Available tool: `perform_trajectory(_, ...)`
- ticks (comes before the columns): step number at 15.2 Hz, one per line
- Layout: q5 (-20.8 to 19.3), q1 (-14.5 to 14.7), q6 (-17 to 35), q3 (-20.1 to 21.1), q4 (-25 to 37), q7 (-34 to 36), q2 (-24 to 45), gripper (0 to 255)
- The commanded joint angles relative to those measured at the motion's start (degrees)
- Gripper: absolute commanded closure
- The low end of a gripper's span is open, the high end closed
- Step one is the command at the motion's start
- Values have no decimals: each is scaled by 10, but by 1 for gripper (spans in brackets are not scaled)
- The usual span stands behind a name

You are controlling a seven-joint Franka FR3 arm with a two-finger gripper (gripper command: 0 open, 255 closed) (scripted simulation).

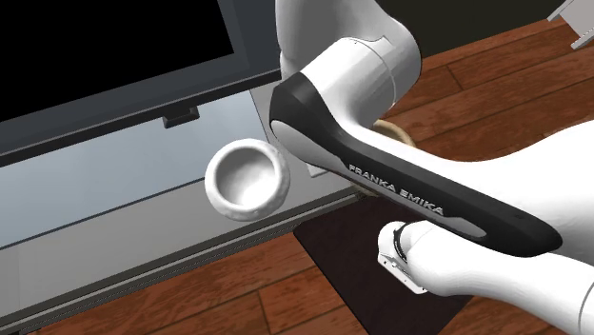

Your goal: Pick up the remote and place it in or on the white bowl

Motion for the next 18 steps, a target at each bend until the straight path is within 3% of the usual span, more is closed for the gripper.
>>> perform_trajectory(1,-1,0,-15,-2,12,0,-3,255)
perform_trajectory(18,-12,-6,-144,-14,148,4,4,255)
